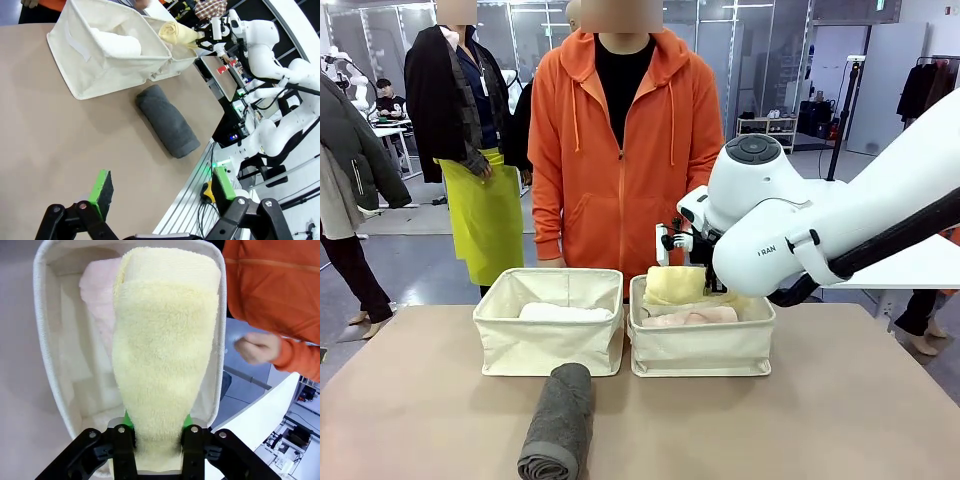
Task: Divide the towels into two baskets.
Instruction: Pick up one hotel-folded towel from the bottom of the table and place it in the Fabric basket indicated by the person.
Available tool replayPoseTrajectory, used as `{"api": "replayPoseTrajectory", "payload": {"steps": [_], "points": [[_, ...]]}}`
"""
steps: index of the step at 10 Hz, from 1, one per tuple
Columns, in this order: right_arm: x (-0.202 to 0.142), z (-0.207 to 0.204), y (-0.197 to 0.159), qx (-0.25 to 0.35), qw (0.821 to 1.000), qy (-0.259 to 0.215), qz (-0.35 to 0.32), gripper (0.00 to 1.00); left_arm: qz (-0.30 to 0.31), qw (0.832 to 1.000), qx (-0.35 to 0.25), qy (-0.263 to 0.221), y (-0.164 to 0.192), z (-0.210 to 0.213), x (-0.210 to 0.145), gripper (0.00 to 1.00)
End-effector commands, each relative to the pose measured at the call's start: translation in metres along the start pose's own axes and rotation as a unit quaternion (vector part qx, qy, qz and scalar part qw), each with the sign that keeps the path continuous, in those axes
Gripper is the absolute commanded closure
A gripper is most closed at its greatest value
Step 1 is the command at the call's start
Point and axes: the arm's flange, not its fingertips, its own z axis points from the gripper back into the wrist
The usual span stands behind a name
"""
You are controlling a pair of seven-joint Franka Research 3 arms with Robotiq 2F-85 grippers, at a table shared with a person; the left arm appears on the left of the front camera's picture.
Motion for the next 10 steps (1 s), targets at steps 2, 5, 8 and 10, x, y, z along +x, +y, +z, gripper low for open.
{"api": "replayPoseTrajectory", "payload": {"steps": [2,5,8,10], "points": [[0.003,-0.009,-0.01,0.008,1.0,0.005,0.007,0.39,-0.001,1.0,-0.007,0.001,-0.003,0.004,-0.002,0.0],[0.001,-0.015,-0.009,0.019,1.0,0.002,0.007,0.07,-0.001,1.0,-0.007,0.001,-0.003,0.004,-0.002,0.0],[-0.005,-0.015,-0.007,0.023,1.0,-0.003,0.0,0.0,-0.001,1.0,-0.007,0.001,-0.003,0.004,-0.002,0.0],[-0.011,-0.007,-0.004,0.025,1.0,-0.012,-0.005,0.0,-0.001,1.0,-0.007,0.001,-0.003,0.004,-0.002,0.0]]}}
